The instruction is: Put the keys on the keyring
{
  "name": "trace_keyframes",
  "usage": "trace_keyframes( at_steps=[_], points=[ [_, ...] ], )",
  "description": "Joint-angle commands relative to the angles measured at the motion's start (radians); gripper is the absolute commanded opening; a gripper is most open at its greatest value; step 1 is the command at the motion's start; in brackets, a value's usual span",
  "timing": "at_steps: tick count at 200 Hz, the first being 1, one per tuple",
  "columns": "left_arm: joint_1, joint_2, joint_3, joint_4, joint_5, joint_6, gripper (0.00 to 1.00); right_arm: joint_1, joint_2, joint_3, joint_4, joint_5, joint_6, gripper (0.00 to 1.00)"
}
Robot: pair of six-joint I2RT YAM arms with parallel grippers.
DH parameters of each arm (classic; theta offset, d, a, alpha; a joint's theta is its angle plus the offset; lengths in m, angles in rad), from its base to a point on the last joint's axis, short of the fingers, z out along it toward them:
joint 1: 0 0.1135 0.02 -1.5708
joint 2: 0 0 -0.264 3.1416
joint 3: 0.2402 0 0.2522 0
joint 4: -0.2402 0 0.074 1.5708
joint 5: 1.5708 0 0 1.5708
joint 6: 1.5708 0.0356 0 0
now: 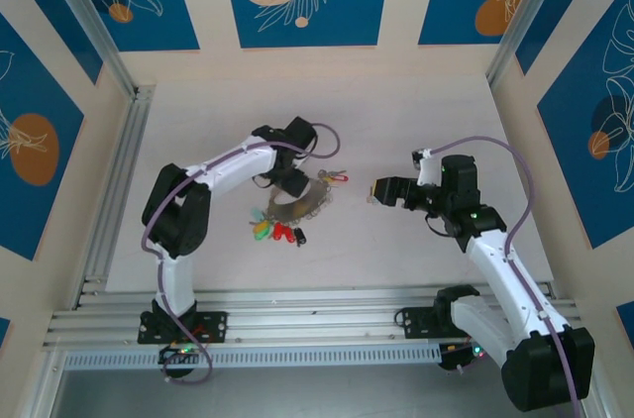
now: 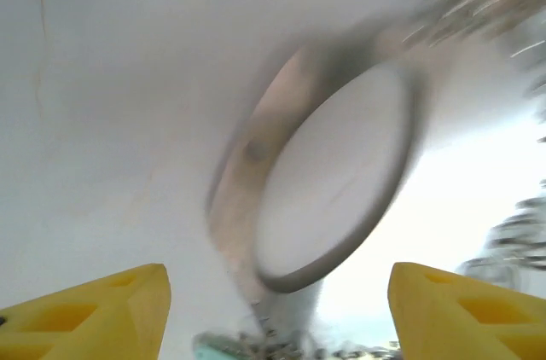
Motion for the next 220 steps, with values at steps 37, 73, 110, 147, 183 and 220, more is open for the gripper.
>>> trace_keyframes(
  at_steps=[37, 73, 110, 147, 183, 220],
  points=[
    [-0.045, 0.008, 0.074, 0.07, 0.366, -0.063, 0.36, 0.008, 0.003, -0.089, 0.133, -0.127, 0.013, 0.87],
    [-0.034, 0.064, 0.07, 0.138, 0.454, -0.108, 0.23, 0.01, -0.008, -0.111, 0.175, -0.123, 0.007, 0.87],
    [0.007, 0.149, 0.108, 0.156, 0.493, -0.129, 0.19, 0.003, -0.017, -0.137, 0.217, -0.102, 0.019, 0.89],
    [0.027, 0.208, 0.158, 0.156, 0.491, -0.13, 0.3, -0.005, -0.016, -0.137, 0.221, -0.092, 0.016, 0.89],
    [0.027, 0.265, 0.187, 0.15, 0.473, -0.13, 0.32, -0.016, -0.005, -0.138, 0.227, -0.097, 0.016, 0.89],
    [0.027, 0.279, 0.195, 0.14, 0.444, -0.128, 0.28, -0.043, -0.005, -0.126, 0.22, -0.109, 0.011, 0.89]
  ],
)
